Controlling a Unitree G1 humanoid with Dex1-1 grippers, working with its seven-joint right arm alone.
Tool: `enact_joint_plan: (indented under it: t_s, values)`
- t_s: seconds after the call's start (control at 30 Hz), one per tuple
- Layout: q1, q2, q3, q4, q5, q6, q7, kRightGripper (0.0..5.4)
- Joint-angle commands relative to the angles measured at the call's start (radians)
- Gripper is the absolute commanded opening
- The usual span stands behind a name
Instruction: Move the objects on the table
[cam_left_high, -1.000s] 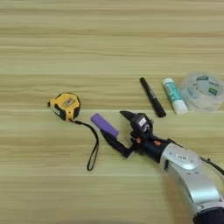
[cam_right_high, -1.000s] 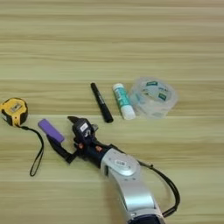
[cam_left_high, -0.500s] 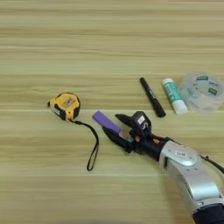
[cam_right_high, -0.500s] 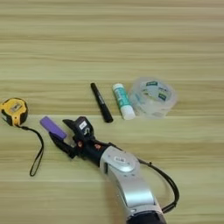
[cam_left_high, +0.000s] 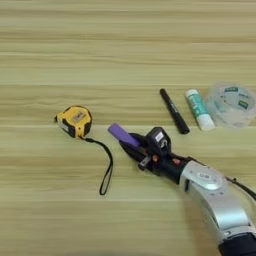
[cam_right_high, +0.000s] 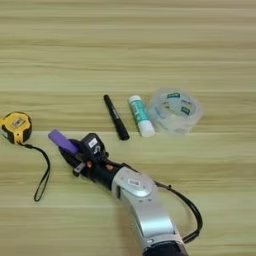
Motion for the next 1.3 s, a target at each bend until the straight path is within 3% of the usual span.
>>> enact_joint_plan:
  t_s: [0.03, 0.43, 0.83, 0.87, 1.07, 1.3]
  values:
    - [0.007, -0.016, -0.025, 0.035, -0.063, 0.028, -0.088, 1.42]
    - [-0.056, -0.01, -0.117, 0.118, -0.048, 0.006, -0.197, 1.42]
    - [-0.078, -0.006, -0.12, 0.198, -0.062, -0.02, -0.195, 1.42]
    - [-0.078, -0.006, -0.12, 0.198, -0.063, -0.021, -0.194, 1.71]
    - [-0.077, 0.002, -0.124, 0.191, -0.056, -0.033, -0.19, 2.29]
    - [-0.068, 0.024, -0.138, 0.124, -0.026, -0.096, -0.182, 3.0]
